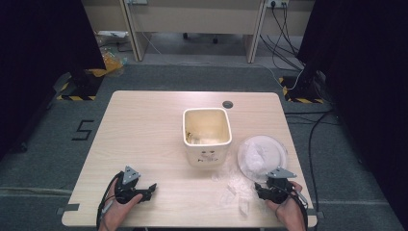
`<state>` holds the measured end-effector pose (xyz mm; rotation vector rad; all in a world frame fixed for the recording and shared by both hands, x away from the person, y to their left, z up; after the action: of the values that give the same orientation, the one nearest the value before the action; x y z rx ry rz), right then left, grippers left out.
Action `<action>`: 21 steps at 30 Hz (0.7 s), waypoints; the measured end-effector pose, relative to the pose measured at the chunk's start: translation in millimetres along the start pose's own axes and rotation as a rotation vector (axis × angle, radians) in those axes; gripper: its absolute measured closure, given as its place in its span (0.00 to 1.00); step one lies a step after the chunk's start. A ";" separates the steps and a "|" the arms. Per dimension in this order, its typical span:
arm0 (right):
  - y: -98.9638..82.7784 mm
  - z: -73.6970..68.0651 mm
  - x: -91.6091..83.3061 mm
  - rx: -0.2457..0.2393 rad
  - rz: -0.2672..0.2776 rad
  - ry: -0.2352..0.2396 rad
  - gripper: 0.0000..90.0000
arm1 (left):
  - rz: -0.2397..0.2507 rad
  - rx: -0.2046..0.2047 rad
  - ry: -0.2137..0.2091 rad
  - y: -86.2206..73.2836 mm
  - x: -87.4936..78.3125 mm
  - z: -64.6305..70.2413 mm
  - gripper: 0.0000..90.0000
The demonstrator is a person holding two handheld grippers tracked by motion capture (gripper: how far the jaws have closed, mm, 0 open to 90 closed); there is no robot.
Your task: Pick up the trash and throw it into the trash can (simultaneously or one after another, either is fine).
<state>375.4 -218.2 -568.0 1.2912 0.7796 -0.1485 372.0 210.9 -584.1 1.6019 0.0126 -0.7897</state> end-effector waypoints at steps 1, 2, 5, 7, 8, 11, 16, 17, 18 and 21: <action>-1.2 1.6 0.4 0.008 0.013 0.007 0.60 | -0.002 0.002 0.000 -0.1 -0.2 -0.2 0.15; -1.2 1.6 0.4 0.008 0.013 0.007 0.60 | -0.002 0.002 0.000 -0.1 -0.2 -0.2 0.15; 1.1 5.3 -3.7 -0.017 0.030 0.015 0.80 | -0.003 0.003 -0.001 -0.2 -0.3 -0.3 0.15; 3.5 4.0 -5.5 0.003 0.048 0.040 0.88 | -0.003 0.003 -0.001 -0.2 -0.2 -0.3 0.15; 3.5 4.0 -5.5 0.003 0.048 0.040 0.88 | -0.002 0.002 0.000 -0.1 -0.2 -0.2 0.15; 9.1 4.2 -9.5 0.011 0.075 0.062 0.95 | -0.002 0.002 0.000 -0.1 -0.2 -0.2 0.15; 24.3 7.8 -20.5 0.025 0.132 0.077 0.97 | -0.002 0.002 0.001 -0.1 -0.2 -0.3 0.15; 27.2 8.9 -22.9 0.028 0.142 0.078 0.97 | -0.003 0.003 0.000 -0.2 -0.2 -0.3 0.15; 30.4 10.7 -24.7 0.028 0.157 0.080 0.97 | -0.002 0.002 0.000 -0.1 -0.2 -0.3 0.15; 39.7 14.4 -31.6 0.060 0.190 0.091 0.97 | -0.002 0.002 0.001 -0.1 -0.1 -0.3 0.15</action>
<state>378.5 -228.9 -516.5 1.4294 0.7298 0.0398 372.0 211.2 -584.2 1.6044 0.0140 -0.7911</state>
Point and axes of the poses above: each handheld gripper's, and its own axes: x roughly forward along the jaws, y roughly out of its top, z roughly to its right, the point moved 9 cm from there along x, roughly forward along the jaws, and after that the axes turned 13 degrees about z, right-handed, at the moved point
